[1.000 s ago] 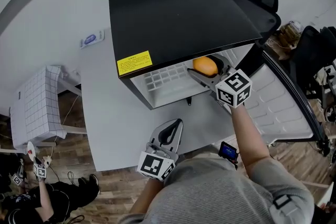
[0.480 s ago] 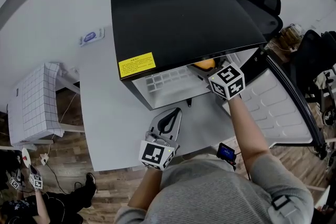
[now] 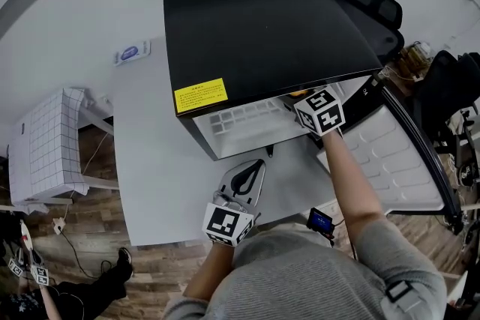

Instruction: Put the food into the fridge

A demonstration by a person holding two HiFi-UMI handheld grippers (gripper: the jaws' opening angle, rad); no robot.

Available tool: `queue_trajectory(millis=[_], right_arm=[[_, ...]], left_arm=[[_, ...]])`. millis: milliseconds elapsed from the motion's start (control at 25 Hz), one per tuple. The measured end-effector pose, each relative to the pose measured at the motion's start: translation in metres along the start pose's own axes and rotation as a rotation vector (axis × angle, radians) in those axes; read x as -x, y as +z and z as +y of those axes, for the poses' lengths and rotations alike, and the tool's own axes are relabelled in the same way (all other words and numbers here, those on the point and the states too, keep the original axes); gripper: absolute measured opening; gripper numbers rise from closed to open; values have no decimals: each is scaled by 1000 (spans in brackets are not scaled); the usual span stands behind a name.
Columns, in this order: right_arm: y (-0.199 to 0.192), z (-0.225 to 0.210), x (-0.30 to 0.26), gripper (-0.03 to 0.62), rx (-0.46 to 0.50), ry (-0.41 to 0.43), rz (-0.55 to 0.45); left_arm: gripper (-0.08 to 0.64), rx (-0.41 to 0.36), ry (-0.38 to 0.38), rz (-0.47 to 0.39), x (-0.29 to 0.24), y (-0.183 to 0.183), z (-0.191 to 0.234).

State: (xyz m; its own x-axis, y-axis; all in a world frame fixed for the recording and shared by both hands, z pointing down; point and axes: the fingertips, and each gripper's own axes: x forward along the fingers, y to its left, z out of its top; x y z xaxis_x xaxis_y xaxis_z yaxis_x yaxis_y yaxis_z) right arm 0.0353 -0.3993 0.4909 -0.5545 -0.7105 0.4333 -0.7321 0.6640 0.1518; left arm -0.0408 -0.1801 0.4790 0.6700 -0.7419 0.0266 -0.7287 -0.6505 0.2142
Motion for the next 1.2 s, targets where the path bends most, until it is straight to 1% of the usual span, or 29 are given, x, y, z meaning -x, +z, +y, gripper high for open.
queue_trajectory(millis=[240,400,760,880,1040,1200], right_arm=[[-19,-9,-9,339,-16,-46,87],[-32,-16,-15,339,-35,-66,139],[-52,-24,-23,339,-84,-78,190],[-55,-25,-24,339,-69,-84,199],[-60,-25,-25,339,-3,-105,218],[-61,-25,-27,339,13,-114,214]], left_arm=[[11,-2,12,-5,7,3,0],[11,-3,7,0,8,0,-4],[11,-12,-10,9,10,-1,-15],[11,-10,-9,21,12,-5,-17],[11,-11,-5,11,13,-5,-19],[11,-17,-12,9,13,-5,-22]])
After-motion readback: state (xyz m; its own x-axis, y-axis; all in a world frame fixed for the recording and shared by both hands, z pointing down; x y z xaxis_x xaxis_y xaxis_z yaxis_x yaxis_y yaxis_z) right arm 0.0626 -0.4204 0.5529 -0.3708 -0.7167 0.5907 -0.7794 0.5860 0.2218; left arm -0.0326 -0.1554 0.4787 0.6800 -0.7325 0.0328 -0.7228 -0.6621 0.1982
